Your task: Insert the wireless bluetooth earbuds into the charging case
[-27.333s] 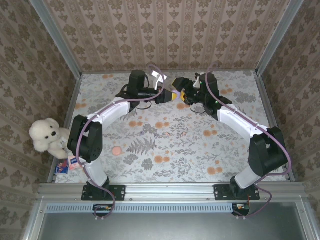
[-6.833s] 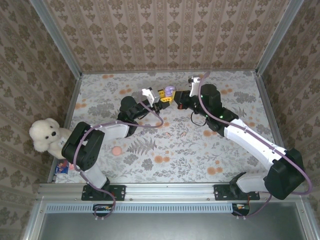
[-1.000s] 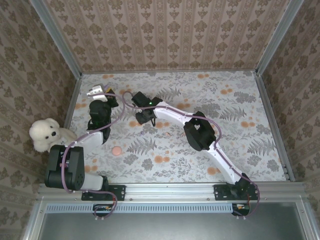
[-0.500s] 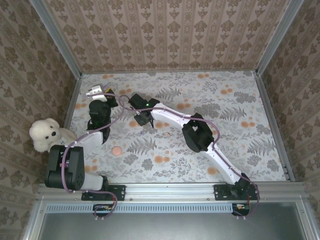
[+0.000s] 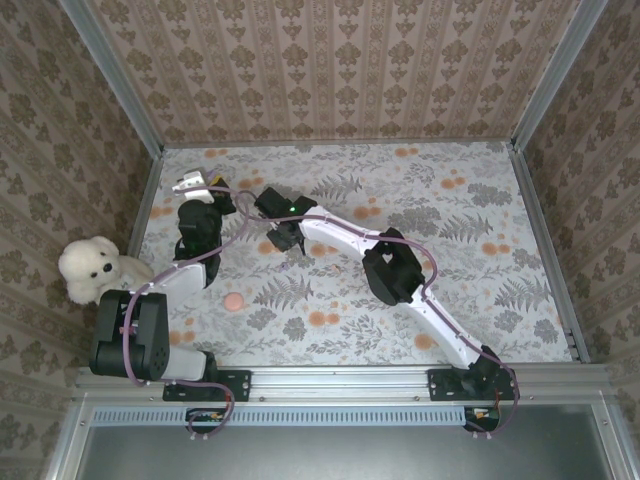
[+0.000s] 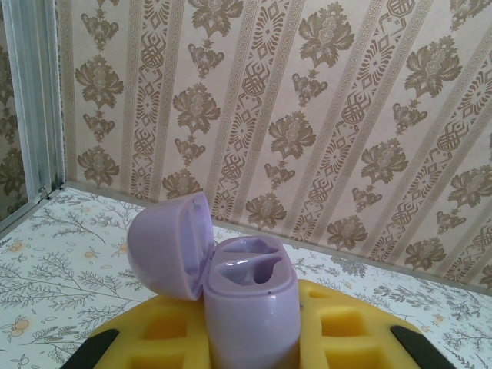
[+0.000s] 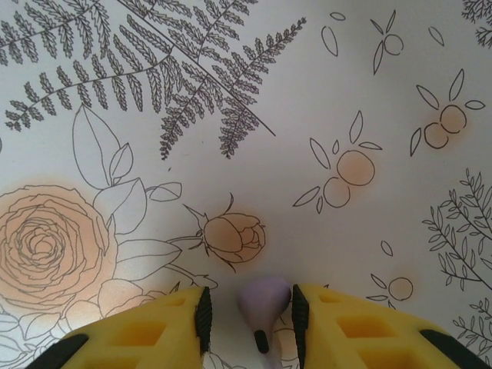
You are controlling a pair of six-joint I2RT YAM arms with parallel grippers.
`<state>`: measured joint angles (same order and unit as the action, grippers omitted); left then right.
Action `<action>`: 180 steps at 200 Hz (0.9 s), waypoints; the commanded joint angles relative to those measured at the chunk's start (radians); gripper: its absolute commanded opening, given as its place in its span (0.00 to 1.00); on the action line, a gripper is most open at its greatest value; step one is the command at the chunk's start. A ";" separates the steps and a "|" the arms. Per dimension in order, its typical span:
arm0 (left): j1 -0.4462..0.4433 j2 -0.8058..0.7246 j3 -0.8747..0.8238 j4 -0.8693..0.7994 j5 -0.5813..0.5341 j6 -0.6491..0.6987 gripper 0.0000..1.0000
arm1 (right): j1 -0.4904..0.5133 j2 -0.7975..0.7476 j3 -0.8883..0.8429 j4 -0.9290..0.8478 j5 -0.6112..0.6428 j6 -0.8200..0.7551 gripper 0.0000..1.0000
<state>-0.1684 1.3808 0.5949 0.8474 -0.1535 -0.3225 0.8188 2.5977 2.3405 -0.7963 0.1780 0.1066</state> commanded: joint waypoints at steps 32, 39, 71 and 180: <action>0.006 -0.008 -0.004 -0.002 0.012 -0.014 0.00 | 0.002 0.060 0.039 -0.038 0.044 0.005 0.32; 0.006 -0.007 -0.004 -0.002 0.013 -0.014 0.00 | 0.001 0.061 0.039 -0.037 0.044 0.005 0.31; 0.005 -0.004 -0.002 -0.005 0.016 -0.021 0.00 | -0.001 0.061 0.042 -0.040 0.044 0.005 0.26; 0.006 -0.004 0.006 -0.014 0.037 -0.031 0.00 | -0.020 -0.048 -0.079 0.014 0.031 0.047 0.10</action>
<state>-0.1684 1.3808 0.5949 0.8364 -0.1349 -0.3336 0.8192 2.5931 2.3302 -0.7681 0.2028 0.1139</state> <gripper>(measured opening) 0.207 0.149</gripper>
